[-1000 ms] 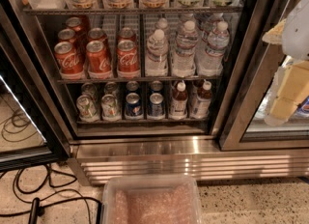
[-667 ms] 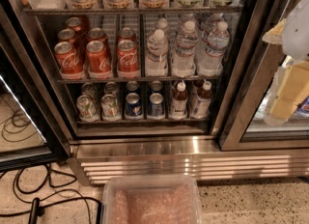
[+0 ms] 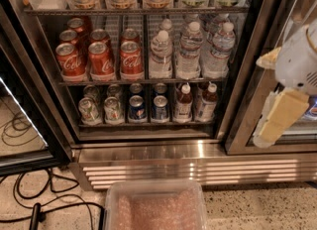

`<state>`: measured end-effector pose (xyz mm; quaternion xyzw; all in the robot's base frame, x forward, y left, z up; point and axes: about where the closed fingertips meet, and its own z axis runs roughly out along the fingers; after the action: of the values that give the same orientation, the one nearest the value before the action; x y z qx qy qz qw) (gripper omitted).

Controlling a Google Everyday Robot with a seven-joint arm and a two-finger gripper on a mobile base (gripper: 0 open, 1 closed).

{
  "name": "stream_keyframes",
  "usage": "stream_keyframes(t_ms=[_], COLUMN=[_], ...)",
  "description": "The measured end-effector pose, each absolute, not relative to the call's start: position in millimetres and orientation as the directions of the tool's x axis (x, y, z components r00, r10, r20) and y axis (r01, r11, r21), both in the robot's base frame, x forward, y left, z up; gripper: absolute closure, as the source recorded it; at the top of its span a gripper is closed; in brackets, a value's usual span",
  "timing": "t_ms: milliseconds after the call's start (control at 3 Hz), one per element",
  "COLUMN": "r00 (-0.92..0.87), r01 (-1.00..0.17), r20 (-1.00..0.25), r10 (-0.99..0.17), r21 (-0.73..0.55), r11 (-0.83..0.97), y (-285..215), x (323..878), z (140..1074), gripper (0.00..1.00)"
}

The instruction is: Pick pepsi can from bottom shelf of fridge

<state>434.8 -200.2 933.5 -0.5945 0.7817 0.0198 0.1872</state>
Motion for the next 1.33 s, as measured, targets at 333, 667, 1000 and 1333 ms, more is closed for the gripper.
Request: stream_keyframes(t_ms=[333, 667, 1000, 1333], r00=[-0.219, -0.162, -0.150, -0.189], r01=[-0.945, -0.963, -0.962, -0.954], r20=[-0.431, -0.530, -0.539, -0.583], r10=[-0.875, -0.832, -0.829, -0.791], r21=[-0.129, -0.097, -0.113, -0.082], r11=[0.300, 0.250, 0.247, 0.288], y=[-164.7, -120.2, -115.4, -108.4], x=[424.4, 427.8, 430.9, 422.1], z=[873.1, 820.9, 820.1, 796.8], gripper=[0.00, 0.00, 0.00, 0.00])
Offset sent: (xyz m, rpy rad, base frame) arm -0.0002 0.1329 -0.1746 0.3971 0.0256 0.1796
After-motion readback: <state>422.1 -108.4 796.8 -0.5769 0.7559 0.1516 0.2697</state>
